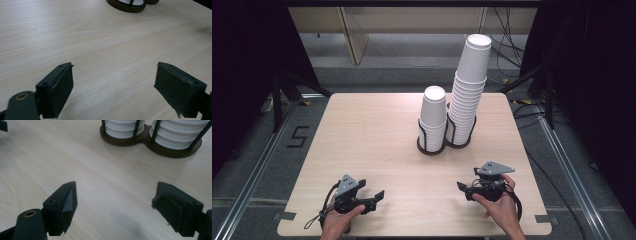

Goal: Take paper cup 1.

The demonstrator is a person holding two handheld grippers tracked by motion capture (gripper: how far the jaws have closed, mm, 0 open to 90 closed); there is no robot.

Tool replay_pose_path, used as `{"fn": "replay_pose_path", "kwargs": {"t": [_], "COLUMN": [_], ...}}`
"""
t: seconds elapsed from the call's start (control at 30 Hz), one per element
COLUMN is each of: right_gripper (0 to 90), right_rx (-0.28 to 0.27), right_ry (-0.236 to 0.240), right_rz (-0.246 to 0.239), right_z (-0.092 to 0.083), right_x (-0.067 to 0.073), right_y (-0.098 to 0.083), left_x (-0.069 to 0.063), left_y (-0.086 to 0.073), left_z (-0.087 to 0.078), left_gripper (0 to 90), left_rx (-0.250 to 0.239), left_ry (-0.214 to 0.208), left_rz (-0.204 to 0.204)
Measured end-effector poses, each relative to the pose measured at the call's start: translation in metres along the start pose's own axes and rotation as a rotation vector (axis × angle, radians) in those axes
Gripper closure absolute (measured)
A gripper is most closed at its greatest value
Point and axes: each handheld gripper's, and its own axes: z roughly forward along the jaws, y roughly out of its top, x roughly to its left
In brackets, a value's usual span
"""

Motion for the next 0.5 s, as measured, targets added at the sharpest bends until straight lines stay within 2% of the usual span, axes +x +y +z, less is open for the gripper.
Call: {"fn": "replay_pose_path", "kwargs": {"t": [0.1, 0.17, 0.23, 0.3, 0.33, 0.37, 0.4, 0.43, 0.47, 0.5], "right_gripper": [19.6, 19.6, 19.6, 19.6, 19.7, 20.0, 20.3, 20.3, 20.3, 20.4], "right_rx": [-0.015, -0.019, -0.026, -0.027, -0.03, -0.032, -0.04, -0.039, -0.044, -0.044], "right_ry": [0.009, 0.006, 0.024, 0.02, 0.01, 0.024, 0.014, 0.015, 0.025, 0.019], "right_rz": [-0.033, -0.025, -0.014, -0.022, -0.01, -0.025, -0.039, -0.02, -0.035, -0.01], "right_z": [0.0, 0.001, 0.003, 0.003, 0.002, 0.003, 0.003, 0.003, 0.003, 0.003], "right_x": [-0.002, -0.001, -0.001, -0.001, 0.001, 0.0, 0.001, 0.003, 0.003, 0.005], "right_y": [0.005, 0.008, 0.01, 0.014, 0.015, 0.018, 0.02, 0.021, 0.024, 0.026], "left_x": [0.0, -0.001, 0.0, 0.0, 0.0, 0.0, 0.0, 0.0, -0.001, -0.001], "left_y": [0.0, 0.0, 0.001, 0.0, 0.0, 0.0, 0.0, 0.0, 0.0, 0.0], "left_z": [0.0, -0.001, -0.002, -0.001, -0.001, -0.001, -0.001, -0.001, -0.001, -0.001], "left_gripper": [14.7, 14.6, 14.7, 14.7, 14.6, 14.7, 14.7, 14.6, 14.6, 14.7], "left_rx": [-0.001, 0.012, 0.013, 0.0, 0.003, 0.003, 0.002, 0.003, -0.002, -0.001], "left_ry": [-0.002, 0.013, 0.015, 0.007, 0.008, 0.007, 0.007, 0.007, 0.005, 0.005], "left_rz": [-0.001, 0.0, -0.001, -0.003, -0.003, -0.002, -0.003, -0.003, -0.007, -0.005]}}
